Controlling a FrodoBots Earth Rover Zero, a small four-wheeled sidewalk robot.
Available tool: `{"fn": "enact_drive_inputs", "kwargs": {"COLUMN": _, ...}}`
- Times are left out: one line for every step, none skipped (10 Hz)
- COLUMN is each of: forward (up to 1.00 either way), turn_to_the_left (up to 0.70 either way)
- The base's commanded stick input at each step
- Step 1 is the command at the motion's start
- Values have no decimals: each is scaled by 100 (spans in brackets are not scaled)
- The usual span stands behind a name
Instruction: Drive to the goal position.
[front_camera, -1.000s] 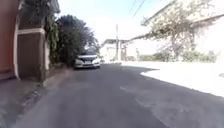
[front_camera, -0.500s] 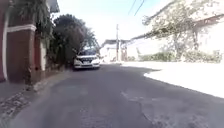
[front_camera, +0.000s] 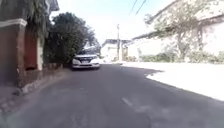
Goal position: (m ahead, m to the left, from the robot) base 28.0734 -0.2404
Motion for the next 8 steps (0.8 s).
{"fn": "enact_drive_inputs", "kwargs": {"forward": 70, "turn_to_the_left": -3}}
{"fn": "enact_drive_inputs", "kwargs": {"forward": 70, "turn_to_the_left": -3}}
{"fn": "enact_drive_inputs", "kwargs": {"forward": 70, "turn_to_the_left": -3}}
{"fn": "enact_drive_inputs", "kwargs": {"forward": 70, "turn_to_the_left": -3}}
{"fn": "enact_drive_inputs", "kwargs": {"forward": 70, "turn_to_the_left": -3}}
{"fn": "enact_drive_inputs", "kwargs": {"forward": 70, "turn_to_the_left": -3}}
{"fn": "enact_drive_inputs", "kwargs": {"forward": 70, "turn_to_the_left": -3}}
{"fn": "enact_drive_inputs", "kwargs": {"forward": 70, "turn_to_the_left": -3}}
